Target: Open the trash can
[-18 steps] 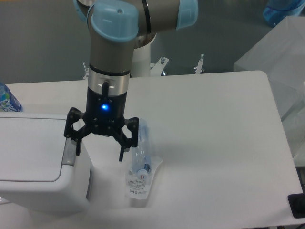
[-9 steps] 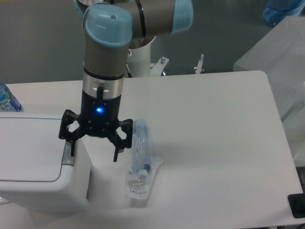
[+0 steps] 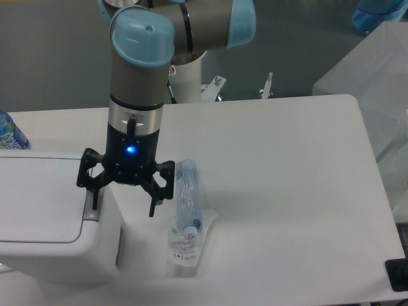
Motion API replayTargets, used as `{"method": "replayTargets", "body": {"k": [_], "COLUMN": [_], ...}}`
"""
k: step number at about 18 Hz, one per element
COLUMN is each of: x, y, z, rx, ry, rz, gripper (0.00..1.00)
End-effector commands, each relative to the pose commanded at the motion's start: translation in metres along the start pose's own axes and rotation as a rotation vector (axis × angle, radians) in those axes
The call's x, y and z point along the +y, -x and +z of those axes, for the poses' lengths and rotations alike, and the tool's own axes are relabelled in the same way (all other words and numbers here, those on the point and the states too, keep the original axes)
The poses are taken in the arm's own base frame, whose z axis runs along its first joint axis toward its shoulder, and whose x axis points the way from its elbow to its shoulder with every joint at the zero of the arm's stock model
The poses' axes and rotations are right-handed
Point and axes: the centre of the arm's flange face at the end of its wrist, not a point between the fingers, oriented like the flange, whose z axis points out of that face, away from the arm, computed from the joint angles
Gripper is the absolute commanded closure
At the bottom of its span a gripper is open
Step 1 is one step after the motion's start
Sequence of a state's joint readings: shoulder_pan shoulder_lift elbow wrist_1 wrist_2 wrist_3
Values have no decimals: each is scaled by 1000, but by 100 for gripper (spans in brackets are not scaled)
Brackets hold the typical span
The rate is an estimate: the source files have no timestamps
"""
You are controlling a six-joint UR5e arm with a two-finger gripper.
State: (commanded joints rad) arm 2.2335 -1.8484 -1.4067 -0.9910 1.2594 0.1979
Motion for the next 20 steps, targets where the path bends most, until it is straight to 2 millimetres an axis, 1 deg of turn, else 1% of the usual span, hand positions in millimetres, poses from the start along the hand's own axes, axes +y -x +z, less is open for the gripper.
{"method": "replayTargets", "body": {"k": [7, 20], "x": [1, 1], "y": [2, 2], "z": [5, 7], "rx": [-6, -7], "ry": [-23, -25], "rz": [7, 10], "gripper": [0, 0]}}
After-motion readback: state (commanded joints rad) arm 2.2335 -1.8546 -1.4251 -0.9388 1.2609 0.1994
